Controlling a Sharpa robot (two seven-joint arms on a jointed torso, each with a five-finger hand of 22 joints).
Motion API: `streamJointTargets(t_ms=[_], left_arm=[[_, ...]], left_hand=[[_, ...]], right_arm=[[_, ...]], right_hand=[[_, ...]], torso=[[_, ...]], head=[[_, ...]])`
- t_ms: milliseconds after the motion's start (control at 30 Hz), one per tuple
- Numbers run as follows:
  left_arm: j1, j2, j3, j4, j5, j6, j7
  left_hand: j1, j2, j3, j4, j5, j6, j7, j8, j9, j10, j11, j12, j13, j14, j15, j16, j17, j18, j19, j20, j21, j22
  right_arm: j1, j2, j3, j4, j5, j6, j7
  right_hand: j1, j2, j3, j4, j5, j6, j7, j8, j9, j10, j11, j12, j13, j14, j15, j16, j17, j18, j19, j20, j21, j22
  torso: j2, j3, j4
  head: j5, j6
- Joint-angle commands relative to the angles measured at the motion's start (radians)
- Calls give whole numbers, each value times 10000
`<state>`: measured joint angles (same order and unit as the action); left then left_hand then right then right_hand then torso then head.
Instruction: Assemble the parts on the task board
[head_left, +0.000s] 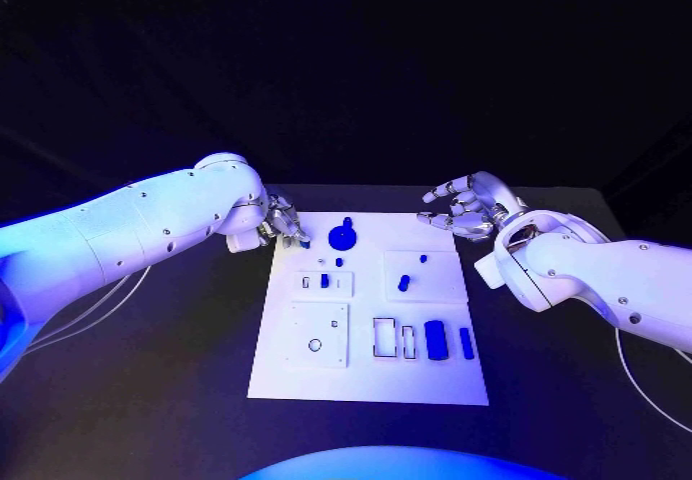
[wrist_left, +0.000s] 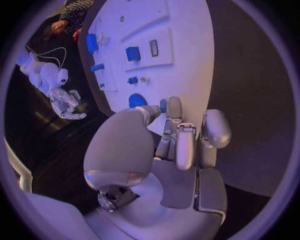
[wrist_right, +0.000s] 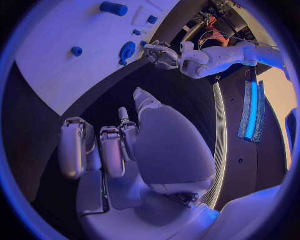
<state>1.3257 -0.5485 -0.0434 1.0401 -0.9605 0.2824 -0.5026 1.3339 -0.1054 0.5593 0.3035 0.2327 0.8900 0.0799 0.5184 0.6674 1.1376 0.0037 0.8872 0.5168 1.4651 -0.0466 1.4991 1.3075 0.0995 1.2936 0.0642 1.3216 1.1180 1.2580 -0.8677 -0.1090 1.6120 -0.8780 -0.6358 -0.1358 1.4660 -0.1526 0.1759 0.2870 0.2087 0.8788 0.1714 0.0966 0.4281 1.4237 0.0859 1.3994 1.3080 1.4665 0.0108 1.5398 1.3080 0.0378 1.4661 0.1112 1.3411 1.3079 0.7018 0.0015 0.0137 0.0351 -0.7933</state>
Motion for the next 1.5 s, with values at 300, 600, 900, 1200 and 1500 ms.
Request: streamJointTargets(t_ms=[300,600,900,1200,1500], left_arm=[[5,-1005,15,1537,818,-471,129],[6,-1935,19,3128,580,-861,189],[-20,-2258,-42,4033,168,-1122,40],[-80,-2184,-226,4115,-415,-1094,31],[-161,-2111,-319,4196,-805,-969,34]], left_hand=[[-623,-701,2677,-1726,193,30,-93,1116,1221,196,-81,210,57,749,-144,158,1733,-71,212,-124,210,271],[-1002,-968,3244,-2035,309,168,-161,1271,1310,478,-152,425,271,831,-207,286,1938,-127,402,-179,392,570],[-1159,-1070,3432,-2152,404,252,-202,1325,1331,669,-193,595,494,841,-243,296,1957,-157,507,-214,488,726],[-1237,-1123,3507,-2206,461,281,-218,1352,1345,744,-208,677,603,849,-257,308,1977,-162,521,-229,504,748],[-1263,-1147,3538,-2235,491,294,-226,1363,1349,776,-216,711,649,855,-262,317,1993,-166,534,-234,516,771]], right_arm=[[-4,-66,4,6,-90,129,35],[-5,-151,3,-16,-156,160,54],[-35,-175,-1,-65,-202,154,111],[-66,-135,-5,-151,104,83,315],[-72,-90,-9,-260,628,50,496]], right_hand=[[-67,17,62,-19,-58,92,2,32,9,-51,-6,-4,938,873,-11,-32,2010,166,-41,13,-44,1229],[-85,18,72,-11,-62,108,-1,43,12,-35,-7,11,952,869,-12,-41,1994,163,-33,12,-34,1236],[-96,16,76,-8,-63,116,-3,48,14,-48,-9,-4,936,859,-13,-62,1957,171,-50,11,-72,1214],[-175,-126,496,-5,-64,51,-66,69,21,-1668,-96,-2261,-1165,-13,-129,-2217,-799,845,-1464,-95,-3779,-1027],[-334,-412,1349,-16,-75,-155,-46,533,245,-3954,-76,-6611,-5505,-1679,-98,-8134,-5490,1446,-2820,-62,-9374,-4910]], torso=[[-11,-9,25],[-17,-20,62],[-20,-25,67],[11,-23,54],[0,-8,31]], head=[[31,-4],[33,-7],[146,-76],[220,-118],[259,-171]])
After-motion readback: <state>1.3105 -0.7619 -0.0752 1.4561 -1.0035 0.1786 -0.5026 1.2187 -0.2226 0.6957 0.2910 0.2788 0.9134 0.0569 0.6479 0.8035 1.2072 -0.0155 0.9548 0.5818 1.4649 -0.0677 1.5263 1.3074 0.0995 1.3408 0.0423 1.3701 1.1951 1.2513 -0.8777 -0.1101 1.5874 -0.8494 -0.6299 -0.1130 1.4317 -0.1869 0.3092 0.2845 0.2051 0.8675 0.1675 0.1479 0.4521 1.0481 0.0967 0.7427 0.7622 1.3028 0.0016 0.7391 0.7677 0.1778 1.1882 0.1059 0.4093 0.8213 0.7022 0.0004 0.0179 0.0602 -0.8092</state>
